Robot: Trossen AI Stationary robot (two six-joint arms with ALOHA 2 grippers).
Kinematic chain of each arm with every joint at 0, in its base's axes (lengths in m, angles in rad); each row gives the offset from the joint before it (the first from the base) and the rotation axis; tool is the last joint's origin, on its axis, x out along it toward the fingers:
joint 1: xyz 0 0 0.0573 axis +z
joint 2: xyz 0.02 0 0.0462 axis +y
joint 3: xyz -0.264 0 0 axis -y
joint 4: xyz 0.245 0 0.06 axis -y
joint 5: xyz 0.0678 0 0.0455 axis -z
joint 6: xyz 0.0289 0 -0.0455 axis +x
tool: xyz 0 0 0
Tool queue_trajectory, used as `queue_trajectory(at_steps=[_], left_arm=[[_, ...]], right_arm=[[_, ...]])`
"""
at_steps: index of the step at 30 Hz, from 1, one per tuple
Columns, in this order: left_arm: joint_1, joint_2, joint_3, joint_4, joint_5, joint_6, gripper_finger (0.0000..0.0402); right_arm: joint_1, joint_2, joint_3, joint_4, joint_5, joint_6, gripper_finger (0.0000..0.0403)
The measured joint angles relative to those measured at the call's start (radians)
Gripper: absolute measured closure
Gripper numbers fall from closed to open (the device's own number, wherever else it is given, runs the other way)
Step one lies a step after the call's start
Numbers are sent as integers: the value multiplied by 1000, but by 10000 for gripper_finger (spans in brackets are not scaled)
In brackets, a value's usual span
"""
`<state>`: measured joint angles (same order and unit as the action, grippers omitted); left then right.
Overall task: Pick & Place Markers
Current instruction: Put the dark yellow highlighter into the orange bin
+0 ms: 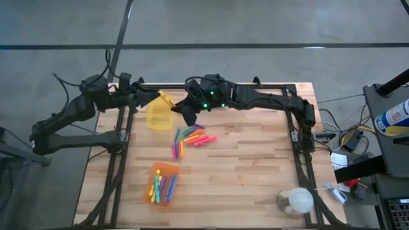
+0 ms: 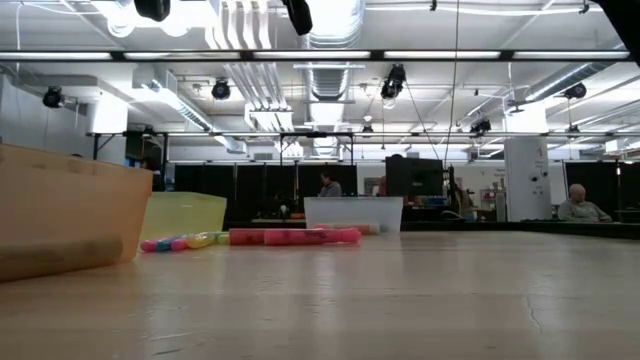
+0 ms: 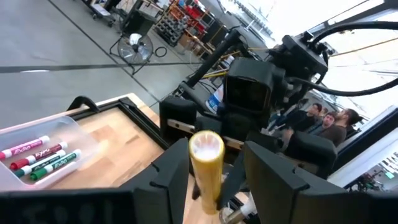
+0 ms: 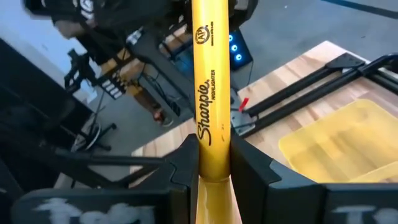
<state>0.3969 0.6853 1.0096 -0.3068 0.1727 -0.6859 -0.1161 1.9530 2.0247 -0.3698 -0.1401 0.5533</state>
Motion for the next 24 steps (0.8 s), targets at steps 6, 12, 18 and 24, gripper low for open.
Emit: queue_trajectory(at_steps=[6, 12, 18, 24], left_arm=[[-1, 31, 0, 18, -1, -27, 255], [-3, 88, 0, 38, 12, -50, 255], [-3, 94, -1, 54, 13, -76, 281], [-3, 89, -1, 52, 12, -97, 339]], right_arm=[[-8, 4, 0, 31, 1, 13, 338], [-10, 6, -2, 53, 2, 23, 338], [-9, 6, -2, 52, 12, 23, 337], [-8, 6, -3, 53, 73, 23, 335]])
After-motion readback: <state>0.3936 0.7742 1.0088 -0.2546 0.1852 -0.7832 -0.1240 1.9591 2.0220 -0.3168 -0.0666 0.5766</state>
